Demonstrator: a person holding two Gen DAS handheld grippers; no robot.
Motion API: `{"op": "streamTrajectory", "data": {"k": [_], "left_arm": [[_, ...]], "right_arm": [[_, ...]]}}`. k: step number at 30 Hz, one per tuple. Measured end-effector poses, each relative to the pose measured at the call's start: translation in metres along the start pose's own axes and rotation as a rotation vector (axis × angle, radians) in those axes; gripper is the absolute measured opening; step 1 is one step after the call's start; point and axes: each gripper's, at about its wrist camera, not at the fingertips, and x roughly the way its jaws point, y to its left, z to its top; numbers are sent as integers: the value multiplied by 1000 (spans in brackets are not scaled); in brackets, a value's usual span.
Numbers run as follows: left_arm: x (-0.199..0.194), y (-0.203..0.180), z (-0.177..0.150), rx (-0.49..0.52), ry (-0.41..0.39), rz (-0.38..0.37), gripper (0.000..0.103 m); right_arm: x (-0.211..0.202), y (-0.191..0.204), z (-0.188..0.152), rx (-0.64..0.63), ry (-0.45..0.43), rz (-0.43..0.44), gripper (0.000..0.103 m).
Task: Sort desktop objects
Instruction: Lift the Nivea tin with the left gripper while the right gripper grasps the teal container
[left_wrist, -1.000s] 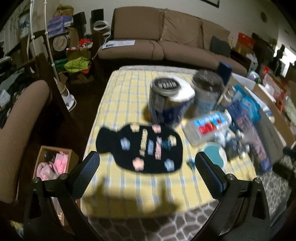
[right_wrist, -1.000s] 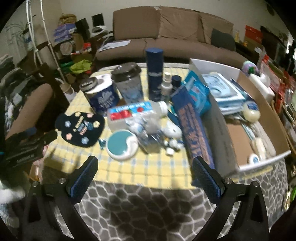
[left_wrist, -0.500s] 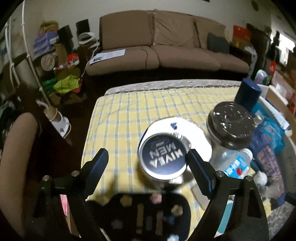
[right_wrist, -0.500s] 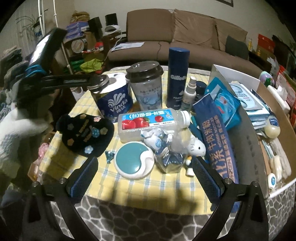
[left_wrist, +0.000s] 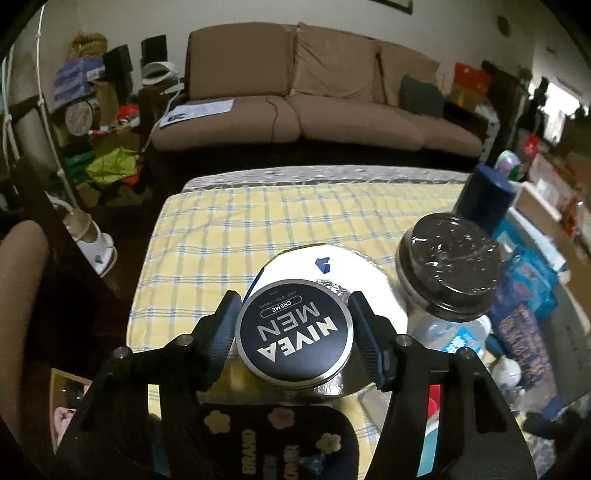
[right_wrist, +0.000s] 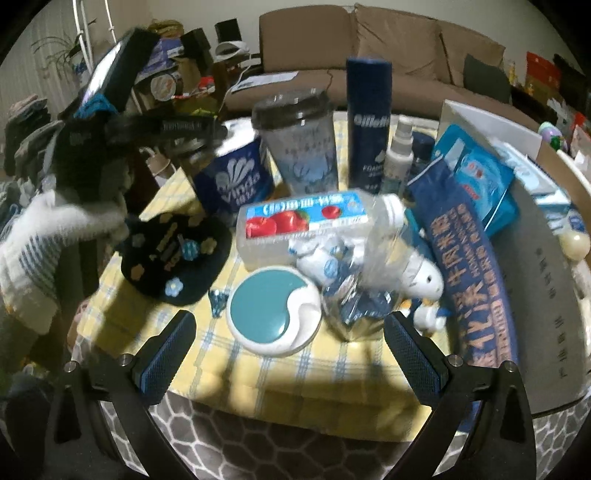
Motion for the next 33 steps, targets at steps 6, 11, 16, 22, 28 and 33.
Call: {"op": "streamTrajectory", "data": {"k": [6,11,16,22,28,33], "left_arm": [[-15,7,-8,-1,-18,-44,57],[-17,9,-11,-13,-8,-58,57],[-9,3,-11,3,12,-49,57],[-20,5,-14,-6,6,-102,57],[-47,7,-25,-21,-11,-150,57],[-69,8,-36,-35,-13,-169,57]], "right_arm": [[27,1,-10,14,29,2,102],[58,6,-7,16,57,-59,103],[70,9,-7,35,58,-80,101],[56,9,-8,3,83,-56,83],[20,-4,-19,35,57,-19,83],[-14,-7,-24,60,20,8,83]]}}
